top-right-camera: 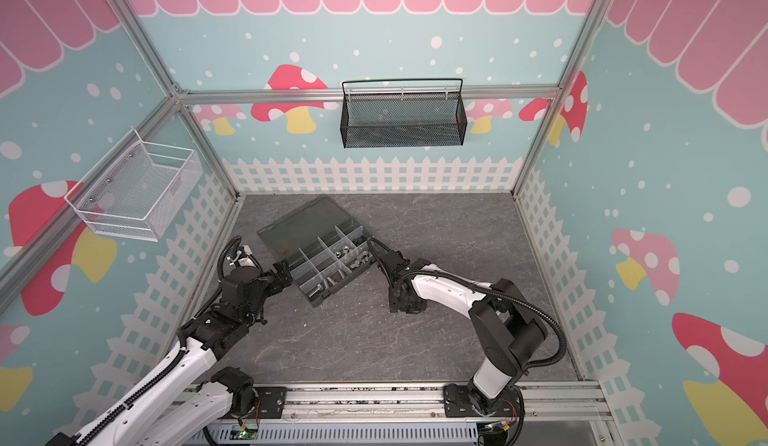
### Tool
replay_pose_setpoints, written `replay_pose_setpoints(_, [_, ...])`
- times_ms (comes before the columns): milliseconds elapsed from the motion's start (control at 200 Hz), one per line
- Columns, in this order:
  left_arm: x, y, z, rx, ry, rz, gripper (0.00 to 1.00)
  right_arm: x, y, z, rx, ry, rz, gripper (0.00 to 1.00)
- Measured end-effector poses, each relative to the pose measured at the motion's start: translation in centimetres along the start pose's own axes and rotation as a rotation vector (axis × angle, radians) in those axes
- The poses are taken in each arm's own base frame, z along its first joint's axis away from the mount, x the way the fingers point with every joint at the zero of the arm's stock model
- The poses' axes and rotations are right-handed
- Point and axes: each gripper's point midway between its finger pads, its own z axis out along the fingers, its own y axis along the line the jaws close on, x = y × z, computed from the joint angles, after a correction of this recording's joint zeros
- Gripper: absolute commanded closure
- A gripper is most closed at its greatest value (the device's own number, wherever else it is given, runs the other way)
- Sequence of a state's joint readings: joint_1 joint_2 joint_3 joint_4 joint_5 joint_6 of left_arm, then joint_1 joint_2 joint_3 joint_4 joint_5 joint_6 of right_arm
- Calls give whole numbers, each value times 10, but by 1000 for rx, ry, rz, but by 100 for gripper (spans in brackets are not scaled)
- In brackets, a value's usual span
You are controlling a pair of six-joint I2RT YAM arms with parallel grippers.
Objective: Sort the screws and nuts into containers
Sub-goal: 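Move the right gripper over another black nut and close on it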
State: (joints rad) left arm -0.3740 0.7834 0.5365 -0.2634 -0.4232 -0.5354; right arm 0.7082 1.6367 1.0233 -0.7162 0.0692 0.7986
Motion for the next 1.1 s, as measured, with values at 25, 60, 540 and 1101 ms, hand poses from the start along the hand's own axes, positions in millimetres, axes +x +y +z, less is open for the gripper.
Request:
replay_pose_setpoints(25, [0,0,0,0,1,0,0,2,-2,1,1,7,5,42])
replay_pose_setpoints(60, [1,0,0,0,2,0,0,3,-4,3,1,16,11,42])
replay_pose_setpoints(540, [3,-1,3,2,12,-4,0,10,-26,15,-13,60,76,47])
replay_pose_setpoints(1101, [5,-1,4,4,20,-5,0,3,-31,23,-30,56,75,60])
